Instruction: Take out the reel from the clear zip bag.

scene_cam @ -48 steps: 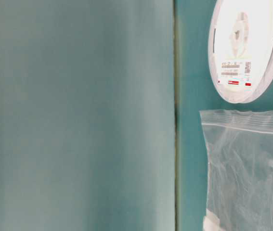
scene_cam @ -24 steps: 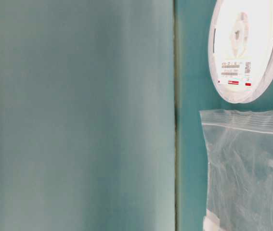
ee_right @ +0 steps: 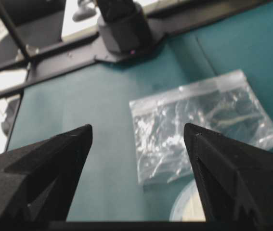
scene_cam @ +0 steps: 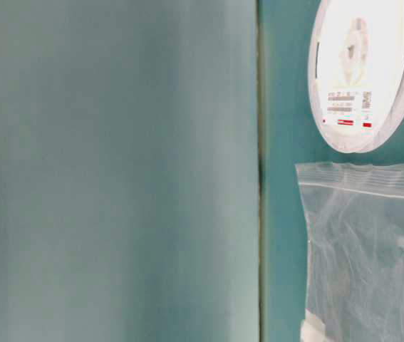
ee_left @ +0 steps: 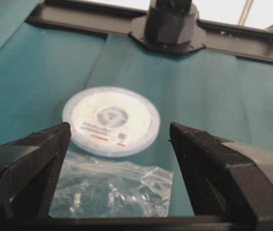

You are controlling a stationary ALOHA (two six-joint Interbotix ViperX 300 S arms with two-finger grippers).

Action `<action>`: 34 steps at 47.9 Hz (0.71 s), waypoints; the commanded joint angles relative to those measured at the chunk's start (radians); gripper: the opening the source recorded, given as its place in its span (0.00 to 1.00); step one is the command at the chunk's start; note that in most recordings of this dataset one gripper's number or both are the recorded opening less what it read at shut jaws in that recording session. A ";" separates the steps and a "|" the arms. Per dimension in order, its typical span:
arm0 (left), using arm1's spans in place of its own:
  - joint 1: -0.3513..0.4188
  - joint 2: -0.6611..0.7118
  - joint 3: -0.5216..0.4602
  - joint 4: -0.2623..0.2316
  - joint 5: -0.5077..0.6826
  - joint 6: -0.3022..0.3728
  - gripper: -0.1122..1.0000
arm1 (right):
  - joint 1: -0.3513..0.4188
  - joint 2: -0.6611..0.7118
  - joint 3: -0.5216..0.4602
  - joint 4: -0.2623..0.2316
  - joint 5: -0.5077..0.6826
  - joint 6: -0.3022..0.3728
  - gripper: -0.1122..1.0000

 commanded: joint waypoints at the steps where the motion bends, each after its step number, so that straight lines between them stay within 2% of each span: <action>1: -0.003 0.008 -0.023 0.002 -0.006 -0.003 0.93 | -0.002 0.014 -0.008 -0.002 0.012 -0.014 0.92; 9: -0.003 0.009 -0.023 0.002 -0.006 -0.003 0.93 | -0.002 0.064 0.003 -0.008 -0.008 -0.044 0.92; 23: -0.003 0.002 -0.026 0.002 -0.006 -0.003 0.93 | 0.003 0.199 0.018 -0.008 -0.150 -0.101 0.92; 34: -0.003 0.000 -0.023 0.002 0.018 -0.003 0.93 | 0.002 0.206 0.021 -0.008 -0.153 -0.115 0.92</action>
